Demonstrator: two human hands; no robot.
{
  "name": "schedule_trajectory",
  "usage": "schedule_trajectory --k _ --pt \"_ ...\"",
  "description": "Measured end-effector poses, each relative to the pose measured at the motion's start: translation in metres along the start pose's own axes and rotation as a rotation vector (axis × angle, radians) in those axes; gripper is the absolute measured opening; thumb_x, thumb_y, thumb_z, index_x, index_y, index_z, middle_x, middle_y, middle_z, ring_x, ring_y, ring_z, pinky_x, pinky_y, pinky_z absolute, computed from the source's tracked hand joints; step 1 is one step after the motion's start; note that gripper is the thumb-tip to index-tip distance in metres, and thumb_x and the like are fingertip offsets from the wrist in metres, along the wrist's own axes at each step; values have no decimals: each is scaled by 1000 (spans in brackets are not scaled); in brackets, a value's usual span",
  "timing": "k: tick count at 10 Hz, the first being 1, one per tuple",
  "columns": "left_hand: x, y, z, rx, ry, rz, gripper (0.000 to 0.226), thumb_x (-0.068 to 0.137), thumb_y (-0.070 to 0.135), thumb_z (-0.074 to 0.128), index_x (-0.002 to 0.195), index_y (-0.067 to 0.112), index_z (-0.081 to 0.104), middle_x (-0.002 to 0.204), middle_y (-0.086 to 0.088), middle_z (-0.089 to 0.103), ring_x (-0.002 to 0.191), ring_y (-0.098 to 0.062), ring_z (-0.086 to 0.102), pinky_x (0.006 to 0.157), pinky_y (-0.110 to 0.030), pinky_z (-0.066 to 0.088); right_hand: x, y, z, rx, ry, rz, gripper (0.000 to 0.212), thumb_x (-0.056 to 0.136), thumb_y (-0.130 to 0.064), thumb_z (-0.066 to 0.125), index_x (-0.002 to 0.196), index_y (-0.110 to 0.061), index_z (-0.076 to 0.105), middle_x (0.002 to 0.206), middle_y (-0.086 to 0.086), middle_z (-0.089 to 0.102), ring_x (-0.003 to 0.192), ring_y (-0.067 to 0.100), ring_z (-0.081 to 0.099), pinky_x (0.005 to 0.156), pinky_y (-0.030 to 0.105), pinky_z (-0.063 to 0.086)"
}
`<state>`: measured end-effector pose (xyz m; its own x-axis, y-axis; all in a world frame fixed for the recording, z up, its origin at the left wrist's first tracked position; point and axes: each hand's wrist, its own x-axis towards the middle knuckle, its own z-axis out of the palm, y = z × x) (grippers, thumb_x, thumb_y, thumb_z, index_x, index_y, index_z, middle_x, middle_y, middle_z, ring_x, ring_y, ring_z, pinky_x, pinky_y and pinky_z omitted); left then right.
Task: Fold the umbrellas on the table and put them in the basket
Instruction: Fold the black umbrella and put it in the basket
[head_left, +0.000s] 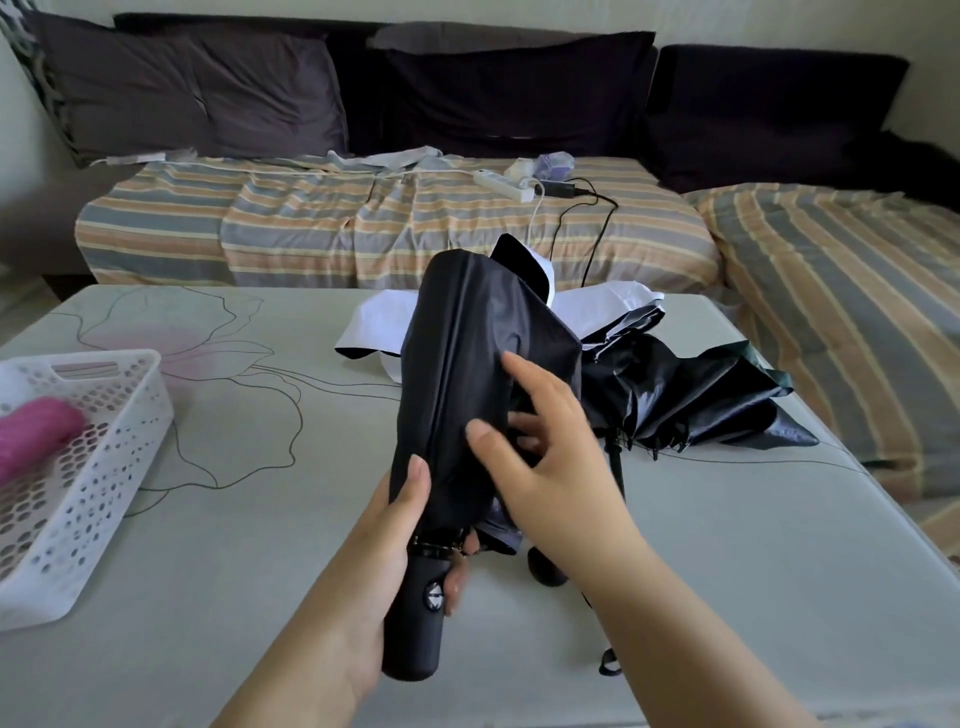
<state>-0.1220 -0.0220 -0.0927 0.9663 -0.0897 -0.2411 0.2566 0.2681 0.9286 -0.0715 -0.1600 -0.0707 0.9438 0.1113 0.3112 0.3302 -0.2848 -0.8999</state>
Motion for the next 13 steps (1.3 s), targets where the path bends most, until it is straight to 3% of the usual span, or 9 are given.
schedule_trajectory --k 1,3,4,6,7,8,9,11,13 --pt "4 -8 -6 1 -9 44 35 91 48 46 102 16 55 81 -9 59 45 -9 54 44 -21 43 15 8 -22 -24 353 113 53 88 -28 64 137 -28 42 125 -12 41 102 2 54 83 16 45" --pt "3 -7 -6 74 30 55 51 79 64 57 103 19 54 80 -11 59 46 -13 53 46 -24 44 31 25 -54 100 84 568 43 85 -50 64 89 -8 69 90 5 75 82 15 66 79 38 53" --pt "3 -4 -1 60 76 91 46 84 58 55 99 15 53 72 -13 56 42 -18 43 43 -25 38 33 23 -57 272 192 341 43 89 -44 59 78 -2 62 78 5 65 74 17 56 72 37 48" --pt "3 2 3 93 133 181 33 77 48 48 100 24 53 61 -11 52 38 -18 37 40 -22 35 30 14 -78 896 42 500 29 91 -21 47 77 -10 70 77 7 72 65 20 69 57 25 54" --pt "1 -3 1 167 91 204 37 88 52 55 113 26 52 49 -7 47 37 -17 35 41 -21 37 36 7 -78 813 0 522 27 90 -35 55 102 -16 70 97 5 73 83 18 71 72 30 56" --pt "-1 -6 -2 219 30 214 58 71 60 56 120 29 51 49 -3 52 36 -17 37 42 -21 38 41 10 -82 654 19 440 31 83 -35 64 111 -23 67 108 -1 72 97 15 69 86 33 54" --pt "0 -8 -5 240 56 204 53 80 59 61 122 28 51 51 -1 51 38 -18 38 42 -22 38 40 7 -93 560 20 441 21 91 -27 57 78 -16 69 80 3 70 72 16 63 72 29 49" --pt "3 -11 -10 331 72 253 52 81 45 53 132 43 45 65 -19 46 44 -21 40 43 -26 39 36 5 -107 550 -36 557 39 76 -34 65 106 -9 62 88 9 68 73 17 64 64 24 53" --pt "4 -13 -8 331 86 258 50 85 45 56 133 44 45 65 -14 50 43 -18 42 44 -25 40 37 3 -104 720 32 410 45 73 -5 63 116 -20 64 103 4 73 85 16 71 69 25 57"
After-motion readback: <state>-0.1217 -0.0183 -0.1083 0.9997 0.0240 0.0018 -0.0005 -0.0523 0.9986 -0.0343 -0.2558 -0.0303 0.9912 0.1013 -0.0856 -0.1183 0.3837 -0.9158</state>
